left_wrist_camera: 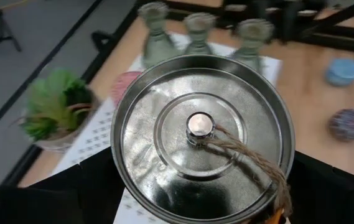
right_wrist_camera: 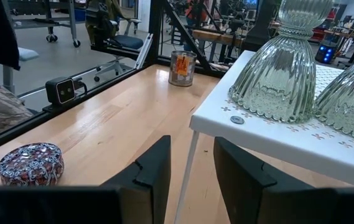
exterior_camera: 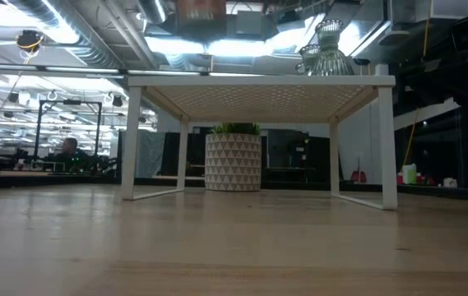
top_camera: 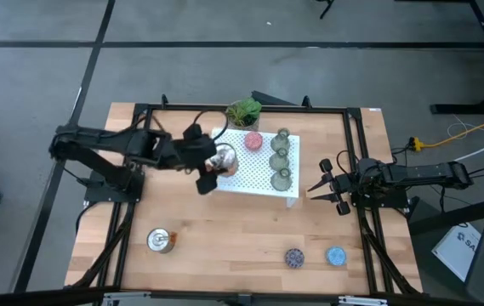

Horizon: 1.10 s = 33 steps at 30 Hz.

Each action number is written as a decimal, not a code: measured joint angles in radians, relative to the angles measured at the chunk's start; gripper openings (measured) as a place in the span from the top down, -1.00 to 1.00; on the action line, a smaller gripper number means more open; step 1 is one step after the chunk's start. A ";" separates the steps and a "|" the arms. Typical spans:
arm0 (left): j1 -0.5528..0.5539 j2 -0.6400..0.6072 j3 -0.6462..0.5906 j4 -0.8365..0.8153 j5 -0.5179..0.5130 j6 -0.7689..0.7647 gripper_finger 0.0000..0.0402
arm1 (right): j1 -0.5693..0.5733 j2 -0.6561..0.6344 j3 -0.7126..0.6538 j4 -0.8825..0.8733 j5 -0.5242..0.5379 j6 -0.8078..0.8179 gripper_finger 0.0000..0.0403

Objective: Stock candles and vases on shelf
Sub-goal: Put the top scented candle on the shelf

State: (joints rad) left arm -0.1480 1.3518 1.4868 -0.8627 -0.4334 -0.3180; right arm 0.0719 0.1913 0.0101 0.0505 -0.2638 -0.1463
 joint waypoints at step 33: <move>0.347 0.165 -0.069 0.059 0.061 0.041 -0.71 | 0.000 0.000 0.000 0.000 0.000 0.000 0.39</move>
State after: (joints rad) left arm 0.1989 1.5170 1.4179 -0.8039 -0.3720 -0.2768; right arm 0.0719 0.1913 0.0105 0.0509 -0.2638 -0.1463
